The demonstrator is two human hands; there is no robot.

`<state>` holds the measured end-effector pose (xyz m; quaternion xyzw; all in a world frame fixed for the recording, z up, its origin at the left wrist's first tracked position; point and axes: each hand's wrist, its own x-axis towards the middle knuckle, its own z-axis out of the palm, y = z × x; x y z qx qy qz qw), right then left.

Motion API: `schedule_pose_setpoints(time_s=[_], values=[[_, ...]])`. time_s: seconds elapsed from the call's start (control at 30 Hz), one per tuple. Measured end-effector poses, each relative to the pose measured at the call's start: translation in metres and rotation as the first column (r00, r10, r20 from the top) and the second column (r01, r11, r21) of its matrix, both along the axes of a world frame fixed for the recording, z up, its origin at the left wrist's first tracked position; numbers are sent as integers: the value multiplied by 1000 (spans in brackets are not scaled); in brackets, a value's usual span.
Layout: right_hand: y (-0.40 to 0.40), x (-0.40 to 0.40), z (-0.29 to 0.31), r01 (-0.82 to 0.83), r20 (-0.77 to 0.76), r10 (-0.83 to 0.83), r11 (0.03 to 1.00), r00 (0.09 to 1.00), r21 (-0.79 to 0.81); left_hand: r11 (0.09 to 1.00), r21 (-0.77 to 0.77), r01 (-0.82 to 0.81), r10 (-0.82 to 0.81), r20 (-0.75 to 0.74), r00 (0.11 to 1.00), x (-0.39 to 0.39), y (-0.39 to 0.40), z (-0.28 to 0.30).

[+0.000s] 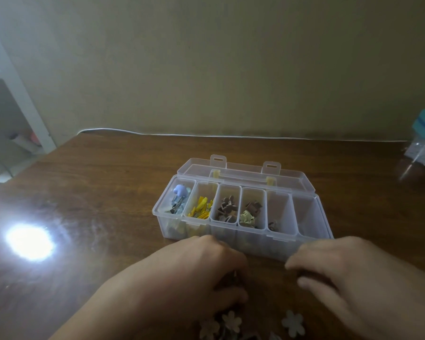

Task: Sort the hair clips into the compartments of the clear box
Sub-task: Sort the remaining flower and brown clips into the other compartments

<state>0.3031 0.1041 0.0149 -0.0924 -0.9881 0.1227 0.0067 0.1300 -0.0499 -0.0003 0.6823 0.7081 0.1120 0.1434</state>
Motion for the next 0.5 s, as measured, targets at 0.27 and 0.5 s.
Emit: schedule_pose_setpoints(time_s=[0.27, 0.5], values=[[-8, 4, 3, -132, 157, 114, 986, 981, 106, 1000, -23, 12, -13, -42, 999, 0, 0, 1], [2, -1, 9, 90, -532, -78, 996, 843, -4, 998, 30, 49, -46, -77, 996, 4, 0, 4]])
